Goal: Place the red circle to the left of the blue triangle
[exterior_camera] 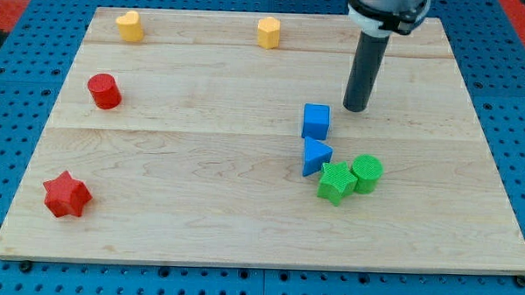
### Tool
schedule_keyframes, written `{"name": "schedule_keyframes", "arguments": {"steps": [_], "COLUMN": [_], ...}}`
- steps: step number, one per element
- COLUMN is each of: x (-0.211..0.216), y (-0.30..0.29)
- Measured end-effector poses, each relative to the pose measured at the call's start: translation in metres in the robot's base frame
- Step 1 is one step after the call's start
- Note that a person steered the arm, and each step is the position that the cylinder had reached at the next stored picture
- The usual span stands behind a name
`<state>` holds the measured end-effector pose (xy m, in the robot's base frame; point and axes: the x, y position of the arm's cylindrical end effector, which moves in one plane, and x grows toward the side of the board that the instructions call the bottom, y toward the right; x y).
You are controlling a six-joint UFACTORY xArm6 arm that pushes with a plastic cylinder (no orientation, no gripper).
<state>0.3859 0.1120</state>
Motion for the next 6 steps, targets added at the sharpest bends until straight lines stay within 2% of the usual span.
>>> {"name": "schedule_keyframes", "arguments": {"steps": [1, 2, 3, 4, 5, 6], "x": [0.01, 0.028, 0.063, 0.067, 0.021, -0.008], "y": [-0.056, -0.081, -0.061, -0.053, -0.066, -0.118]}}
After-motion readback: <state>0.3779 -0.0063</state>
